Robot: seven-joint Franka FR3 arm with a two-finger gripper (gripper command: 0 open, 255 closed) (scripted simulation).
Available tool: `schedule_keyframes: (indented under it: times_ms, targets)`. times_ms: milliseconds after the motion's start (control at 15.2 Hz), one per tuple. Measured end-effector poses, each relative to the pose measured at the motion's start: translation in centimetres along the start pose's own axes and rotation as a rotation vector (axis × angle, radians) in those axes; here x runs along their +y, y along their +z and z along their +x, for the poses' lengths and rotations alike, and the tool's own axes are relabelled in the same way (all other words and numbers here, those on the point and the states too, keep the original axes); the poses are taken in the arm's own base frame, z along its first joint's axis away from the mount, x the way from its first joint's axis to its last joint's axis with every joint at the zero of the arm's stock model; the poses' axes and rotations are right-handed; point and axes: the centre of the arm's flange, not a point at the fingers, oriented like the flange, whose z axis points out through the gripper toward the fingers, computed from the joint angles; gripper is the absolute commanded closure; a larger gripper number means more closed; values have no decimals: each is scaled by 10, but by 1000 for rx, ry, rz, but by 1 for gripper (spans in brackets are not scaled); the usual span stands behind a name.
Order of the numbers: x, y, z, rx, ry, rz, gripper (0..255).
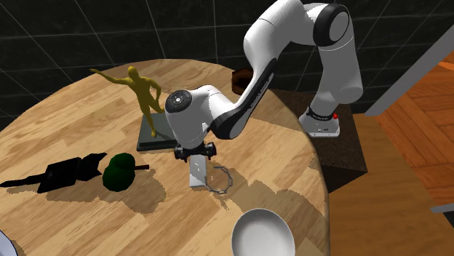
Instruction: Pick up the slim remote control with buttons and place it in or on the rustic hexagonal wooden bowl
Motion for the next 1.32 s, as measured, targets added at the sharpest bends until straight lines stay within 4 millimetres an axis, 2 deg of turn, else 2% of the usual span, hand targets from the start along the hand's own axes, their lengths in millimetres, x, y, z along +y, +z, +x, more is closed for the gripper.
schedule_keyframes:
  times_ms: [462, 528, 1188, 1320]
  targets:
    - [-1, 4, 0, 0, 0, 0, 0]
    - [-1, 4, 0, 0, 0, 0, 255]
    - [-1, 4, 0, 0, 0, 1, 255]
    - [0, -2, 0, 0, 0, 0, 255]
